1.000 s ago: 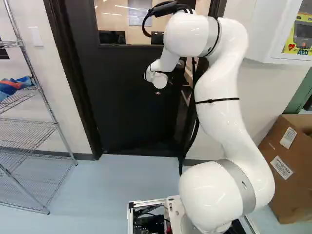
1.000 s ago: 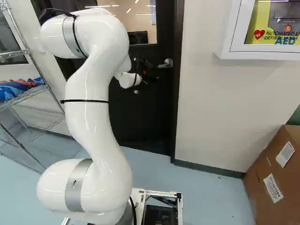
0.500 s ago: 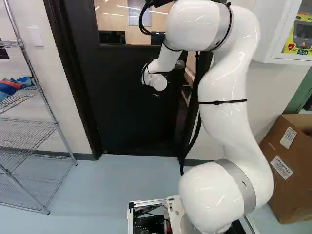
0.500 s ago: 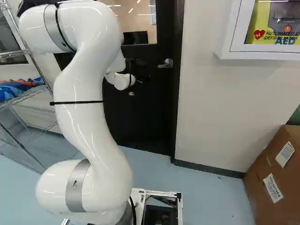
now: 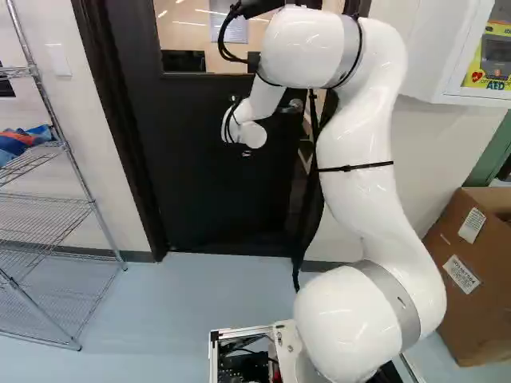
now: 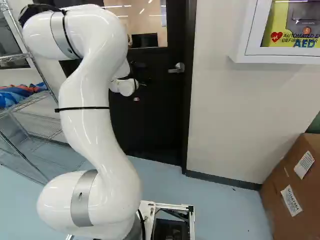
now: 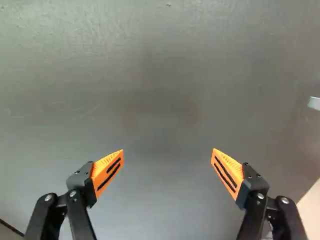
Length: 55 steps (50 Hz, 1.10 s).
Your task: Open the door and move inside
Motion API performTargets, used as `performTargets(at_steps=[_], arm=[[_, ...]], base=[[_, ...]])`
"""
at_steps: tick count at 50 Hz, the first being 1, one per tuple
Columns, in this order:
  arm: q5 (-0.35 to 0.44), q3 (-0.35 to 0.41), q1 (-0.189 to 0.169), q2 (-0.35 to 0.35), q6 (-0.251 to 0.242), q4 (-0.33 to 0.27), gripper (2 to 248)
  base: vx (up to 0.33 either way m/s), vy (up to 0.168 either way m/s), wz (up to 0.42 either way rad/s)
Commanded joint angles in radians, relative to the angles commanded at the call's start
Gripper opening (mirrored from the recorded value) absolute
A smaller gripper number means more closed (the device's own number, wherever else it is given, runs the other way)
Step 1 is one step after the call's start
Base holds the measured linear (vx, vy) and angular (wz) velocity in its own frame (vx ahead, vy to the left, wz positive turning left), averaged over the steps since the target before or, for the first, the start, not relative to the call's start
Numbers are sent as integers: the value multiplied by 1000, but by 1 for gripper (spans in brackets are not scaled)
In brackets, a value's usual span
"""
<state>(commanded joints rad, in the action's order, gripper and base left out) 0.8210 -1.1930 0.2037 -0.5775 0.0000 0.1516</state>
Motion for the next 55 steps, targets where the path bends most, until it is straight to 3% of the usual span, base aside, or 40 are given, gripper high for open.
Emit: performTargets(at_steps=[38, 55], arm=[[0, -276, 40, -204, 0, -1, 247], [0, -304, 49, -224, 0, -1, 247]], base=[[-1, 0, -1], [0, 0, 0]])
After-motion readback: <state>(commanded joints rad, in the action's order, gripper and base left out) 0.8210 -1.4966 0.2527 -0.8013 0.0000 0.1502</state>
